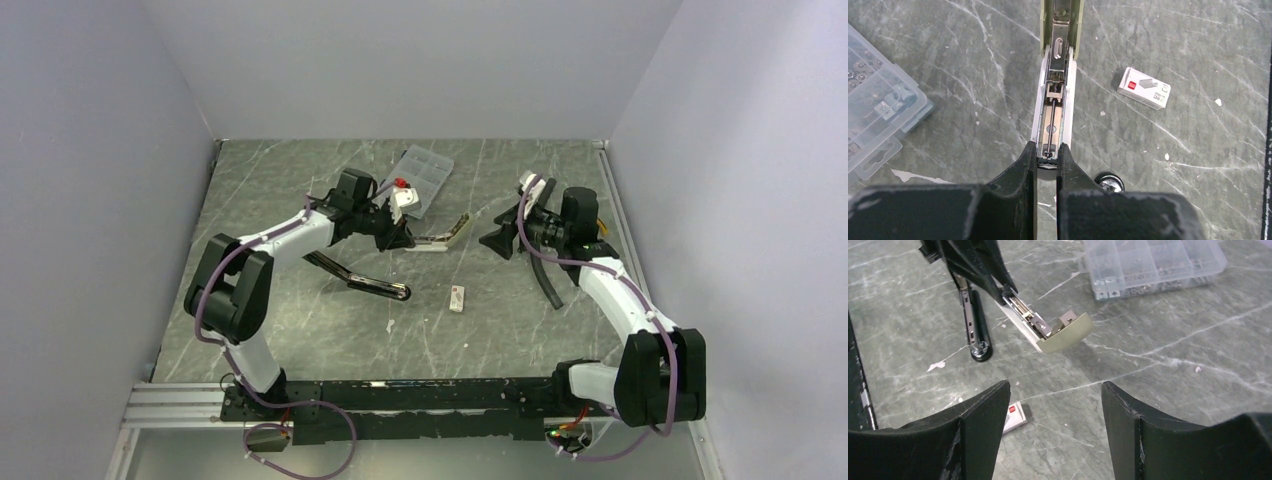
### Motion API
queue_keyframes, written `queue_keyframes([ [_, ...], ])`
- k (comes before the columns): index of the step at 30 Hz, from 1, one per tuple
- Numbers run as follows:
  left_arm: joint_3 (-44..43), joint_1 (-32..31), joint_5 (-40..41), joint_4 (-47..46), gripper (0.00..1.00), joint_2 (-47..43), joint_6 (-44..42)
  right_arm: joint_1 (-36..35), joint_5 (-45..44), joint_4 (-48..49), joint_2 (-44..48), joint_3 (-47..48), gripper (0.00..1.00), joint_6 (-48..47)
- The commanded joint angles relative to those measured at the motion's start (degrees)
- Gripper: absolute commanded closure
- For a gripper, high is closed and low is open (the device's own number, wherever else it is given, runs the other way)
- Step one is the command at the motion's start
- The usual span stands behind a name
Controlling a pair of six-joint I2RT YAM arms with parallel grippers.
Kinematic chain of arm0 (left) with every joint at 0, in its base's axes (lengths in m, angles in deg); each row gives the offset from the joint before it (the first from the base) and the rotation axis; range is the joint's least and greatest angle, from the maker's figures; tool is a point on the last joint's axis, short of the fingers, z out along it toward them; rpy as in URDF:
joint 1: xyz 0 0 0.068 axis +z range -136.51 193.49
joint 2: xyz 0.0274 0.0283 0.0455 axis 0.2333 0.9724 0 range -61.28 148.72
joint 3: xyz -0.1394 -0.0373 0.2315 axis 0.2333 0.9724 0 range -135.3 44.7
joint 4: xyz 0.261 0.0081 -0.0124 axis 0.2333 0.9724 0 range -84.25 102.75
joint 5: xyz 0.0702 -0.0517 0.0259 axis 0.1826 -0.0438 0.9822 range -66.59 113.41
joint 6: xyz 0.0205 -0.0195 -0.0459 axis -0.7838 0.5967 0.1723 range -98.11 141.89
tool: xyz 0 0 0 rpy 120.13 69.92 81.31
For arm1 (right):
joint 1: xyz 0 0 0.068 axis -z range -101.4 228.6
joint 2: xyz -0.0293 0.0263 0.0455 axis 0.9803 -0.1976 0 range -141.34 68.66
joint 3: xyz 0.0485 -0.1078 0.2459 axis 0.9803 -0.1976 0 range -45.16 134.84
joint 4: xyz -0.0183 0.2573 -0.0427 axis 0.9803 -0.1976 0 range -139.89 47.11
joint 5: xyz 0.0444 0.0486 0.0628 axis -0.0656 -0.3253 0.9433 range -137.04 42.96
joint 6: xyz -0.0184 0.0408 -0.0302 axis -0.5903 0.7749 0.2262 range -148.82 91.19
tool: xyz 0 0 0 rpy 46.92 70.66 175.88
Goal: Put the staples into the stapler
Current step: Open the stapler at the center of the board, then place the stapler at the center of the board.
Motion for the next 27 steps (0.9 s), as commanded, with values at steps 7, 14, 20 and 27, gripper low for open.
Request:
queue_keyframes([
  [7, 2.98, -2.96, 5.18, -16.83, 0.97, 4.78, 6.44, -7.39, -19.91, 3.63, -5.46, 6.5, 0.2, 9.34],
  [14, 1.85, -5.22, 7.79, -18.19, 0.97, 8.84, 7.67, -8.73, -26.66, 4.3, -10.13, 7.82, 0.21, 11.09],
  [20, 2.67, -6.16, 9.54, -20.19, 0.97, 9.81, 8.48, -9.41, -28.38, 3.1, -13.24, 7.4, 0.23, 9.8],
  [27, 4.98, -7.22, 10.49, -22.47, 0.97, 10.28, 8.86, -9.58, -31.68, 1.38, -15.83, 8.23, 0.25, 7.92],
])
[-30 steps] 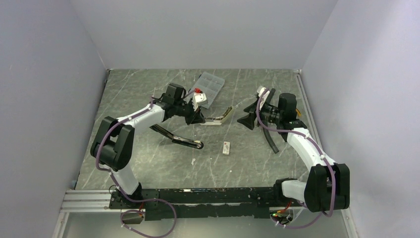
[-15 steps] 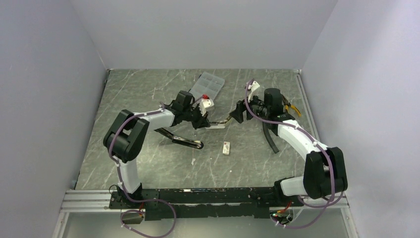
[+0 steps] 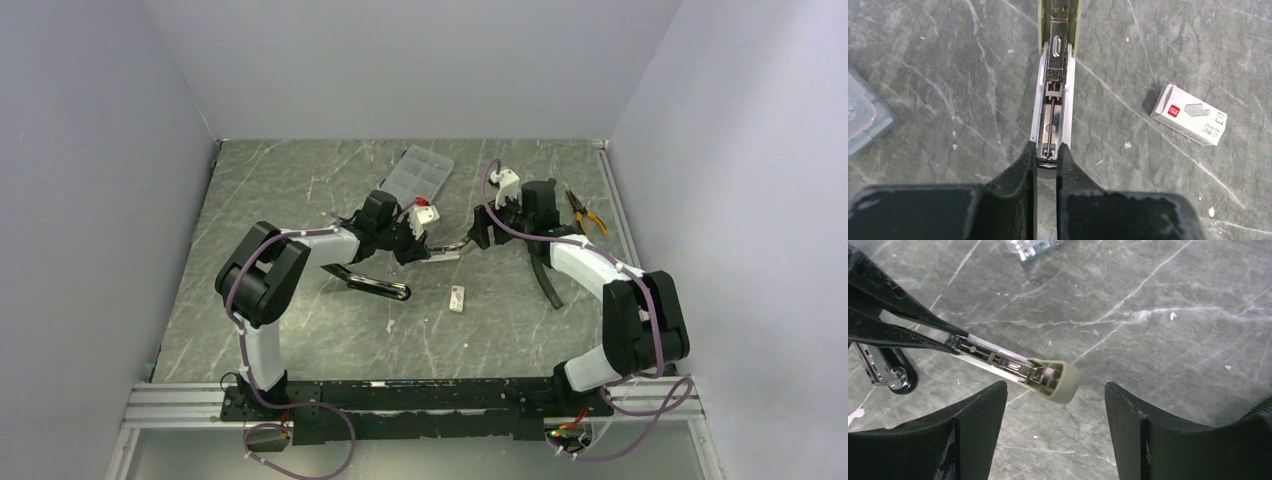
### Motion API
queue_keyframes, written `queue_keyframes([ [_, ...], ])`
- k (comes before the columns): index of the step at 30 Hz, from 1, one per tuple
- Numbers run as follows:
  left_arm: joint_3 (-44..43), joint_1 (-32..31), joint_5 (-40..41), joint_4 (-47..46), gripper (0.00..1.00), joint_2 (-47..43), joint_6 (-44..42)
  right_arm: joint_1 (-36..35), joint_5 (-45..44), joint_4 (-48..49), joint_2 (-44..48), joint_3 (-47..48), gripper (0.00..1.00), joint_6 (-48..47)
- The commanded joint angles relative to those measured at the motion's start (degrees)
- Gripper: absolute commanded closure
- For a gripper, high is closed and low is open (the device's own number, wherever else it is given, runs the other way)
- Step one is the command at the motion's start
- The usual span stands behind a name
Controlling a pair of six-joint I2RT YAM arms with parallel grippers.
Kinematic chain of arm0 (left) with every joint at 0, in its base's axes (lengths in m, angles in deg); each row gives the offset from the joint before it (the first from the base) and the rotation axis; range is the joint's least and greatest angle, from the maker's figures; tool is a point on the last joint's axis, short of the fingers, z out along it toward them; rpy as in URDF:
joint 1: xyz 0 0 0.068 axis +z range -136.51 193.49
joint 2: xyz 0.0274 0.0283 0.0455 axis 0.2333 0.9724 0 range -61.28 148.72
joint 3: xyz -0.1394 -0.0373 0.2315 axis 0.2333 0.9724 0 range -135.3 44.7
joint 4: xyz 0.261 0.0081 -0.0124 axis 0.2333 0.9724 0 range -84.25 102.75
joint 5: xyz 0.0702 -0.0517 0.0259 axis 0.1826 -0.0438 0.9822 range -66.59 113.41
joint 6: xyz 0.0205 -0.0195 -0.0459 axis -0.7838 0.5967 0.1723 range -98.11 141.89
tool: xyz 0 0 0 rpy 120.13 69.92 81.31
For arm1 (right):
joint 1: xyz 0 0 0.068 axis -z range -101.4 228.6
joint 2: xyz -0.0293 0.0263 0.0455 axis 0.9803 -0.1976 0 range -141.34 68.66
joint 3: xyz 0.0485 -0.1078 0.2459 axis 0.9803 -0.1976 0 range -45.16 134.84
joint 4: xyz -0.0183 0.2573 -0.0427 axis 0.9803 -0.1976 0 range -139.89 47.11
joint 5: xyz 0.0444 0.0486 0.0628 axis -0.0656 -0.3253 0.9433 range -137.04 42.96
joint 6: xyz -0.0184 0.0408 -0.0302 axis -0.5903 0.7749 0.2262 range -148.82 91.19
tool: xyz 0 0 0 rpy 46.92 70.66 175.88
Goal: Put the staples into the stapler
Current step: Place the stapler at the center of the board.
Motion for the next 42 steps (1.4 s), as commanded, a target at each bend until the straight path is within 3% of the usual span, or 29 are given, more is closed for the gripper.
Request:
queue_keyframes([
  [1, 1.38, -0.77, 0.43, -4.24, 0.97, 0.63, 0.81, -0.11, -3.03, -0.74, -1.39, 3.0, 0.26, -1.69],
  [8, 3.74, -1.13, -0.15, -6.16, 0.97, 0.74, 0.45, 0.34, -6.28, -2.17, -4.01, 4.07, 0.28, -1.99],
  [24, 5.13, -1.22, -1.02, -6.63, 0.97, 4.25, -0.93, 4.36, -4.6, -2.44, -5.41, 3.08, 0.3, -1.38],
  [35, 4.96, -1.26, -1.02, -6.79, 0.97, 4.97, -1.76, 4.84, 14.75, 1.1, 1.52, 3.05, 0.24, 0.25],
  [38, 5.02, -1.26, -1.54, -6.78, 0.92, 4.91, -2.12, 4.56, 17.15, 2.62, 3.84, 1.61, 0.24, 0.43],
  [42, 4.5, -1.26, -1.84, -5.59, 0.75, 4.64, -2.3, 4.54, 17.25, 0.93, 6.58, 0.5, 0.24, -1.89],
])
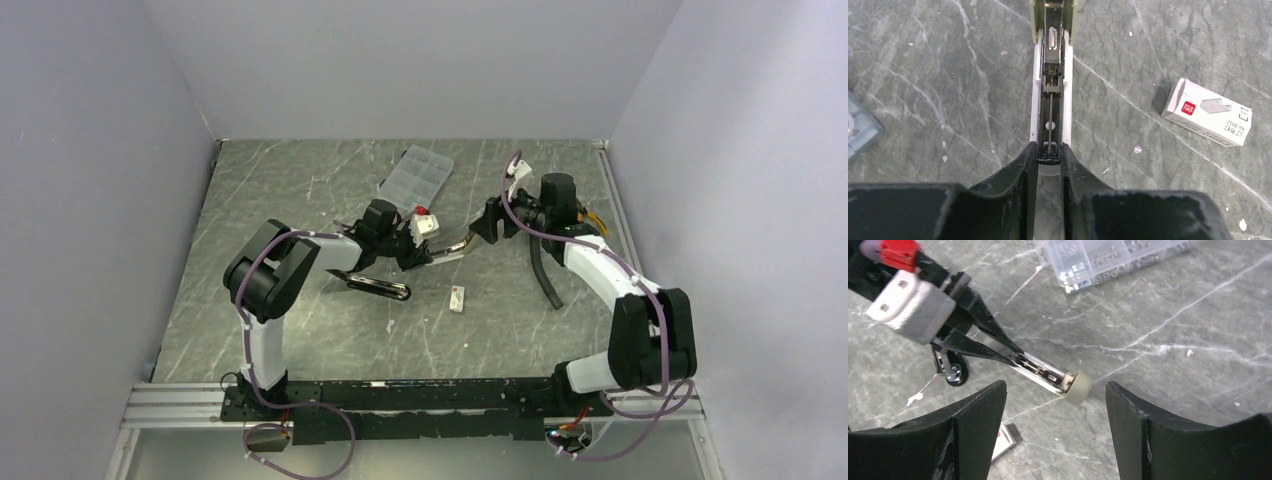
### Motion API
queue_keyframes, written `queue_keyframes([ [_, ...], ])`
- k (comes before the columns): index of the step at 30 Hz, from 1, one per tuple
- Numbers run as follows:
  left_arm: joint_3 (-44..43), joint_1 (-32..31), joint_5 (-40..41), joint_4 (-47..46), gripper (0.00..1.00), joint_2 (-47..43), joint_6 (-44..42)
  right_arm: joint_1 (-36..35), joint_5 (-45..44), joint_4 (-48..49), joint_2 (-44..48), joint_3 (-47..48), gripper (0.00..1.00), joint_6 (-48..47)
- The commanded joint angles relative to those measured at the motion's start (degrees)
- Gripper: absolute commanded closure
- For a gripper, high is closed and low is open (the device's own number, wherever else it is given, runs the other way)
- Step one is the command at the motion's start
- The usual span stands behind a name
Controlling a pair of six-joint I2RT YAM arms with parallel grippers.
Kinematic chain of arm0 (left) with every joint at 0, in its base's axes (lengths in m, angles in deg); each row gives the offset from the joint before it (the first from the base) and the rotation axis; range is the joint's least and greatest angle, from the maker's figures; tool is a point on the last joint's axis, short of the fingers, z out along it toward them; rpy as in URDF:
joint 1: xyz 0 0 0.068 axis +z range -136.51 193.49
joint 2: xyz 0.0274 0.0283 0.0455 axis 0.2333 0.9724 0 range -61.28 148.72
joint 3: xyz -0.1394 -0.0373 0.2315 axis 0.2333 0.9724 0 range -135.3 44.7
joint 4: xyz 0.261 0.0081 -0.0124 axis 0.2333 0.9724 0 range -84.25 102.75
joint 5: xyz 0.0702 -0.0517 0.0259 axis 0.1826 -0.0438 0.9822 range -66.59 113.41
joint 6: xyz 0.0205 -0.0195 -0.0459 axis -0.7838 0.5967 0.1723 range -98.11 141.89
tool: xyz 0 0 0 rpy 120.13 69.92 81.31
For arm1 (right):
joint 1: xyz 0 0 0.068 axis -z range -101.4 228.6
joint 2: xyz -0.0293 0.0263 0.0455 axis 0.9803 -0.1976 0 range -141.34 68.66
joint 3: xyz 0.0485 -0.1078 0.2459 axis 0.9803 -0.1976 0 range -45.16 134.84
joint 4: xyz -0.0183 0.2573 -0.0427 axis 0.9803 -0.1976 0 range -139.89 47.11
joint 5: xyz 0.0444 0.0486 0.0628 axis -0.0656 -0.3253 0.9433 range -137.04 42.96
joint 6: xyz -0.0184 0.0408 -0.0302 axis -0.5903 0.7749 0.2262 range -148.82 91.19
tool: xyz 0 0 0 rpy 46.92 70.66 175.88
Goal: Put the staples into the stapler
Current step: Place the stapler at the center of the board, then adjust the staple box at the center of the board.
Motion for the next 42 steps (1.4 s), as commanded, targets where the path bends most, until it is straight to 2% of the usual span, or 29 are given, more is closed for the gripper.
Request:
queue_keyframes([
  [1, -0.2, -0.63, -1.53, 5.3, 0.7, 1.48, -1.14, -0.08, 3.26, 1.02, 4.15, -1.25, 0.24, -2.69],
  [5, -1.5, -0.63, -1.98, 7.34, 0.51, 0.25, -2.24, -0.08, 1.97, -1.53, 7.43, -2.84, 0.24, -6.27],
  [10, -2.99, -0.63, -1.02, 9.54, 0.36, -1.94, -3.79, -0.06, 0.25, -7.49, 11.76, -4.26, 0.23, -10.92],
  [14, -2.97, -0.59, 0.78, 10.55, 0.17, -5.53, -4.64, -0.09, 0.72, -13.93, 14.96, -5.11, 0.23, -17.24],
  [15, -3.03, -0.55, 1.36, 11.18, 0.15, -6.58, -4.9, -0.08, 1.2, -15.29, 15.79, -5.77, 0.23, -19.3],
  [21, -1.59, -0.1, 2.65, 13.53, 0.12, -13.12, -6.32, -0.1, 3.85, -19.5, 18.41, -8.68, 0.23, -26.51],
  [26, -0.45, -0.1, 1.4, 13.22, 0.14, -13.69, -5.49, -0.56, 4.12, -19.49, 17.1, -8.24, 0.23, -26.59],
  [37, 0.76, 1.12, 3.24, 15.83, 0.14, -17.19, -6.69, -7.13, 0.24, -18.33, 13.82, -7.47, 0.24, -26.61],
  [42, 0.94, 3.71, 2.89, 17.95, 0.14, -18.9, -5.09, -11.16, -1.16, -18.4, 10.36, -6.82, 0.25, -28.43],
])
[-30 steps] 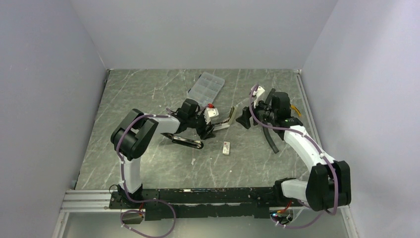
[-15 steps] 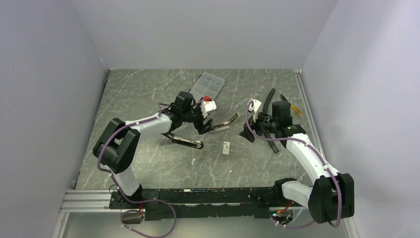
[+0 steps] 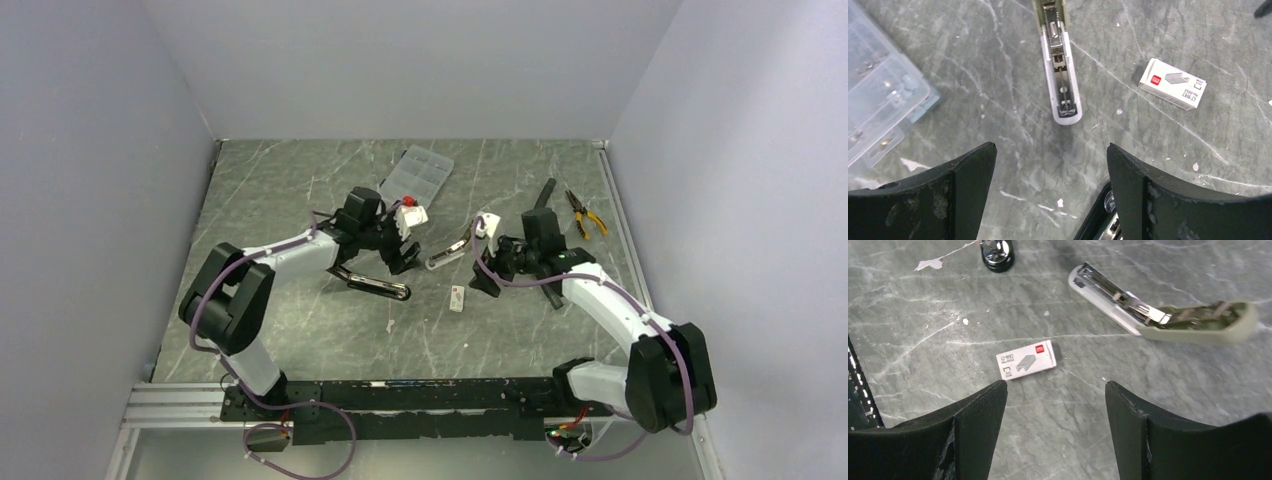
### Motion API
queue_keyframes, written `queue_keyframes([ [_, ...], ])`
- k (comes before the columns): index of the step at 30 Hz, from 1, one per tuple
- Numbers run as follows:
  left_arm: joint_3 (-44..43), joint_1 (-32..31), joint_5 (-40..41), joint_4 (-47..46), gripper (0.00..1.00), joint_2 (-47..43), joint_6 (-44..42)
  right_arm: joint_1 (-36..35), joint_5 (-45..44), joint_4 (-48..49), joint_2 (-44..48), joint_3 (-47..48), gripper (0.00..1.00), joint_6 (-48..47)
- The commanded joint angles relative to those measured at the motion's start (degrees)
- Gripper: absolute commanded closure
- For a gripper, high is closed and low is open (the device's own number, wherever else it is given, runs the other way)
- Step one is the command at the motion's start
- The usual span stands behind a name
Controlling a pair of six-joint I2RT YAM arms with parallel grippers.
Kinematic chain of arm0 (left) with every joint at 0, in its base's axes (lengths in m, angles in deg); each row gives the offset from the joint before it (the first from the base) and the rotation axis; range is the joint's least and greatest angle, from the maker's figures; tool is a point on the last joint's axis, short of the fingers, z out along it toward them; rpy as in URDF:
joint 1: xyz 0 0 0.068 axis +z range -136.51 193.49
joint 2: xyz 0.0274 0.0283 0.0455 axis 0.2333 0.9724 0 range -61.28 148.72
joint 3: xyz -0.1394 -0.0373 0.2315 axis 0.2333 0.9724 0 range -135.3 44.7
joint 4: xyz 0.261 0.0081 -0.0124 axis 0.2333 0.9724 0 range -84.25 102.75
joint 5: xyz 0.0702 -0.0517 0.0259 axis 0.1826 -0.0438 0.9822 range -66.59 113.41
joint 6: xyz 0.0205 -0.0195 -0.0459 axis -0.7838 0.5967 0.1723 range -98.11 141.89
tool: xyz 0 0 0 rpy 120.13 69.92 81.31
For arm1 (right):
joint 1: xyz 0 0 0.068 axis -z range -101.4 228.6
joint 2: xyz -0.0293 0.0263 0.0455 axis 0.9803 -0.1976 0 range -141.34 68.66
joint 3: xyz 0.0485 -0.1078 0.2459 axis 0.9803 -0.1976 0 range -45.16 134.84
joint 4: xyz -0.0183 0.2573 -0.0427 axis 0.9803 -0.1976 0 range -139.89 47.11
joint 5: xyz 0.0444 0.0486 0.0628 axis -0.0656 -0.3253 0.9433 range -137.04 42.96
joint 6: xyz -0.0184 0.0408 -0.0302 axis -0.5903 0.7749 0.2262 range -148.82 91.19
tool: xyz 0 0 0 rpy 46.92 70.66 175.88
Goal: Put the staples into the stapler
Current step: Adjust the staple box at the center of the board.
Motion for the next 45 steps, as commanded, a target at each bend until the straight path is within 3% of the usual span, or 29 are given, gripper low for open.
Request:
queue_keyframes([
  [1, 0.21, 2.98, -0.38, 1.86, 0.14, -4.32, 1.11, -3.99, -1.65, 1.11, -3.61, 2.42, 0.25, -3.01],
  [6, 0.25, 8.43, -2.2, 6.73, 0.12, -8.99, 3.22, -8.75, -2.54, -1.54, -8.9, 4.66, 0.22, -9.05],
  [14, -0.9, 16.82, -3.76, 16.63, 0.13, -15.1, 4.05, -8.85, -0.54, -9.76, -16.57, 9.09, 0.2, -24.57],
  [19, 0.81, 18.55, -2.71, 16.78, 0.13, -18.13, 3.69, -8.68, 2.43, -12.74, -22.96, 12.21, 0.2, -26.09],
  [29, 2.15, 19.58, -2.99, 14.18, 0.13, -19.44, 5.42, -8.38, 5.83, -17.36, -27.13, 14.35, 0.24, -26.65],
  [45, 2.51, 20.03, -1.11, 13.62, 0.14, -20.67, 4.74, -10.42, 4.87, -20.07, -18.65, 7.13, 0.27, -24.37],
])
